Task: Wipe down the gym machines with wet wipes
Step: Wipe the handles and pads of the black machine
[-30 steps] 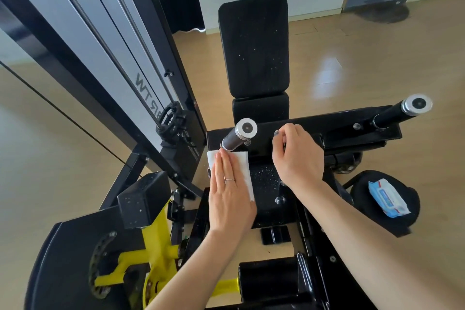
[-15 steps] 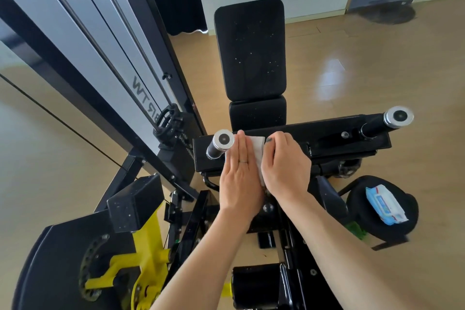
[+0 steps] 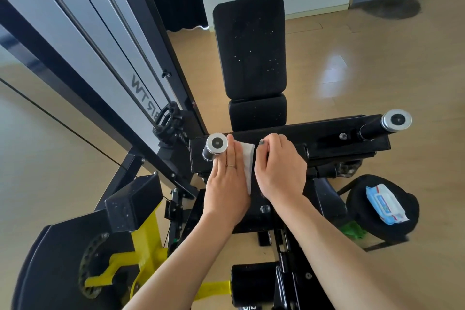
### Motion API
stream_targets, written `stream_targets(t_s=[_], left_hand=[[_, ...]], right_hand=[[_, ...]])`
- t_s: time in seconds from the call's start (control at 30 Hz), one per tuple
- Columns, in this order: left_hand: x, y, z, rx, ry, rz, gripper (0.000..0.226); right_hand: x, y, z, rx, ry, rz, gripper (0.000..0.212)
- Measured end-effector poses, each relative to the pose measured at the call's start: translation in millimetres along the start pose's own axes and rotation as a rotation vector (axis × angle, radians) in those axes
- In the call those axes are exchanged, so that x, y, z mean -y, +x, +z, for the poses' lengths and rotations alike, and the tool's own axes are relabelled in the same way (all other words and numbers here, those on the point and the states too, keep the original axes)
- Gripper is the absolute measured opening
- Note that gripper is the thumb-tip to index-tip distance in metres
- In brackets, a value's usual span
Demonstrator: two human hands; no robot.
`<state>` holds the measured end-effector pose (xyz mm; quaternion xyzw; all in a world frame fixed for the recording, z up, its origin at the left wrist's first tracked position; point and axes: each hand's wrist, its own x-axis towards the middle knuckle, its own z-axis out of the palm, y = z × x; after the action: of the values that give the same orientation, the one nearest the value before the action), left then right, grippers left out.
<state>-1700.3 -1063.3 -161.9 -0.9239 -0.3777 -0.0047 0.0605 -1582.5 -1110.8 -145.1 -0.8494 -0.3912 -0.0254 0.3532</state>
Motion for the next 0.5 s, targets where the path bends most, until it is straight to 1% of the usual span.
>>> stream_targets(t_s=[0.13, 0.2, 0.27, 0.4, 0.5], left_hand=[[-6, 26, -5, -0.009, 0.0, -0.02, 0.087], [-5, 42, -3, -0.004, 0.03, 0.029, 0.088], [0, 44, 1, -0.011, 0.007, 0.082, 0.087], [17, -2, 12, -0.003, -0.06, 0.152, 0.092], [40, -30, 20, -0.058, -0.08, 0.178, 0.089]], right_hand=[[1, 1, 0, 0.006, -0.013, -0.001, 0.027], [1, 1, 0, 0.01, -0.025, -0.007, 0.025], [1, 1, -1, 0.007, -0.041, -0.011, 0.026], [0, 0, -1, -0.011, -0.059, -0.007, 0.026], [1, -1, 0, -0.031, -0.053, -0.015, 0.027]])
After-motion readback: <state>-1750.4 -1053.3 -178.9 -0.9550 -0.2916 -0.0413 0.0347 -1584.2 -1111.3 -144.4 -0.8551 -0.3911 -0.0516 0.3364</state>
